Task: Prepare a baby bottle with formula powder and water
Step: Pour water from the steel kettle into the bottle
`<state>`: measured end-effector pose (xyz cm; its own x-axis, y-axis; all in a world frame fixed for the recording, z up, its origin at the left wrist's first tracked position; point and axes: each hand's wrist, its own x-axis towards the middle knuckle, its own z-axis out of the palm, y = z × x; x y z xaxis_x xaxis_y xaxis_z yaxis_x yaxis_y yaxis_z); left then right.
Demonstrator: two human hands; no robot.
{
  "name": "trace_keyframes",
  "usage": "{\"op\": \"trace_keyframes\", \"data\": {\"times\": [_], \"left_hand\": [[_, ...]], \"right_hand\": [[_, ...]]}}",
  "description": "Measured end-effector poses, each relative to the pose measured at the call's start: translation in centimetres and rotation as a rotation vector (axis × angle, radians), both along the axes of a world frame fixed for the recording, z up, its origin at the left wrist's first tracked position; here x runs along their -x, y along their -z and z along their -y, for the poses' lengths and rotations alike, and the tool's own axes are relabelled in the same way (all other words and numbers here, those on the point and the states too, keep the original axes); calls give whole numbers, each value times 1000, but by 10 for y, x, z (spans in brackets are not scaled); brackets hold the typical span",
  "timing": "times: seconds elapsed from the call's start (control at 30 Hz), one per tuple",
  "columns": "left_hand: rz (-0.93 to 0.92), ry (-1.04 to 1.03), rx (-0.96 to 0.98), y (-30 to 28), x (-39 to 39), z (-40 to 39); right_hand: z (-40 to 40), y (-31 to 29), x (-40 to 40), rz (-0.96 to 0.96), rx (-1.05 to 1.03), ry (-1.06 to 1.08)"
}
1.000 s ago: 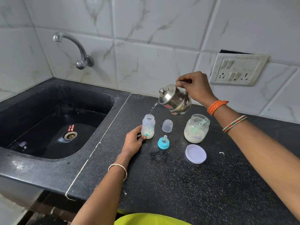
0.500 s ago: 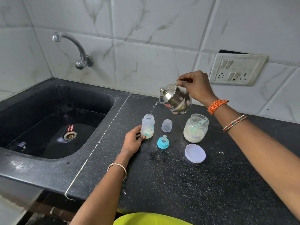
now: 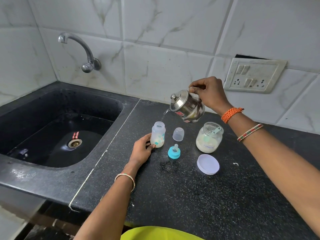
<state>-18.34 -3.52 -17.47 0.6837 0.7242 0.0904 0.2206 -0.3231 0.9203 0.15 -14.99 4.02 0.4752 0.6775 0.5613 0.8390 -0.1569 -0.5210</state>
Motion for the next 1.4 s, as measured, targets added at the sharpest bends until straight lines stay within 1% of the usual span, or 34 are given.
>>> {"op": "trace_keyframes", "data": {"times": [0.17, 0.63, 1.4], "left_hand": [[20, -2, -33, 2, -1, -1], [-9, -8, -31, 3, -1, -2], [-2, -8, -22, 3, -1, -1]], "right_hand": [[0, 0, 0, -16, -11, 5], [1, 3, -1, -64, -11, 9], [2, -4, 0, -41, -19, 16]]}}
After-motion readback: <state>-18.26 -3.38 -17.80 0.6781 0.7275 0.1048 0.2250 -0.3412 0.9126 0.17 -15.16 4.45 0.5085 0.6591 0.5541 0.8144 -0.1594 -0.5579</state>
